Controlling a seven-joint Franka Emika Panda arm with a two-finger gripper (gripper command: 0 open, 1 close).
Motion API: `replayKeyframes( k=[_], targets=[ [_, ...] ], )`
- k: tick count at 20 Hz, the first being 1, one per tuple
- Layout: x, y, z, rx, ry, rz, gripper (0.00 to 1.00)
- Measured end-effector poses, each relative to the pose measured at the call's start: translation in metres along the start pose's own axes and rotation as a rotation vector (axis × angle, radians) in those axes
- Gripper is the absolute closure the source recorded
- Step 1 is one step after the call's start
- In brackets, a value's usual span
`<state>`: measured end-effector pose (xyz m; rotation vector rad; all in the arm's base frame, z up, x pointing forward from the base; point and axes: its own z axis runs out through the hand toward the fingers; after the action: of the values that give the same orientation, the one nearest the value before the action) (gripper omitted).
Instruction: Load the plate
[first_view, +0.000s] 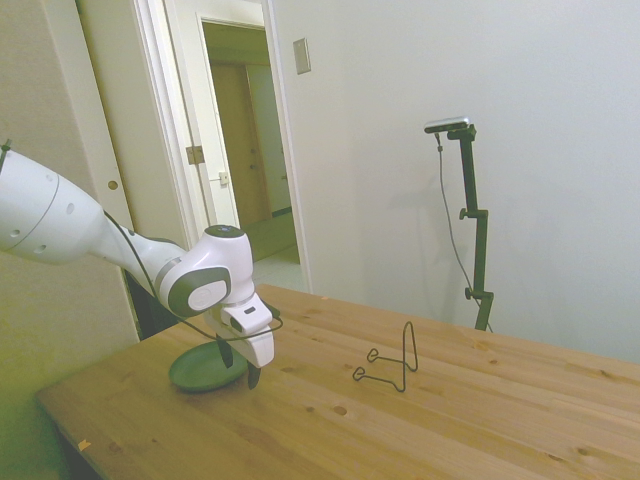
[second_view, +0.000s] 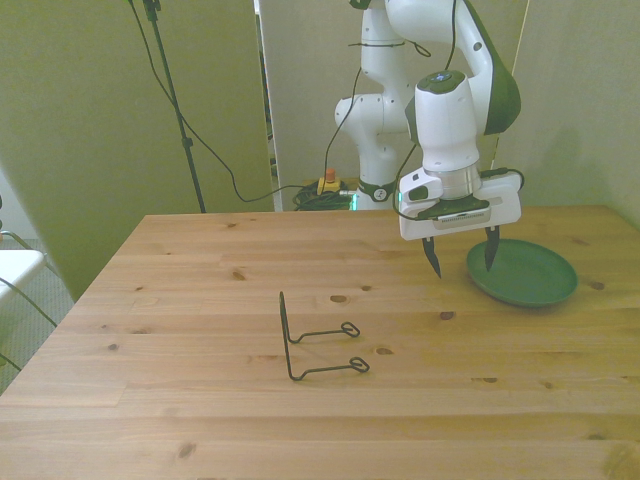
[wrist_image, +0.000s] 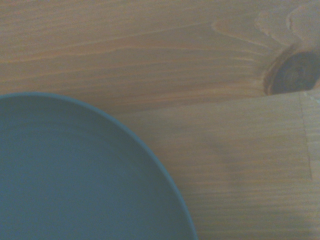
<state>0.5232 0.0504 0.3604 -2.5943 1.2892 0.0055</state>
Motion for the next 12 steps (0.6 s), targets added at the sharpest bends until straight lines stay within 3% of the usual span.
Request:
replayKeyframes(
  k=[12],
  targets=[
    [-0.006,-0.002,0.012,0.026,-0.022,-0.028,1.00]
  ],
)
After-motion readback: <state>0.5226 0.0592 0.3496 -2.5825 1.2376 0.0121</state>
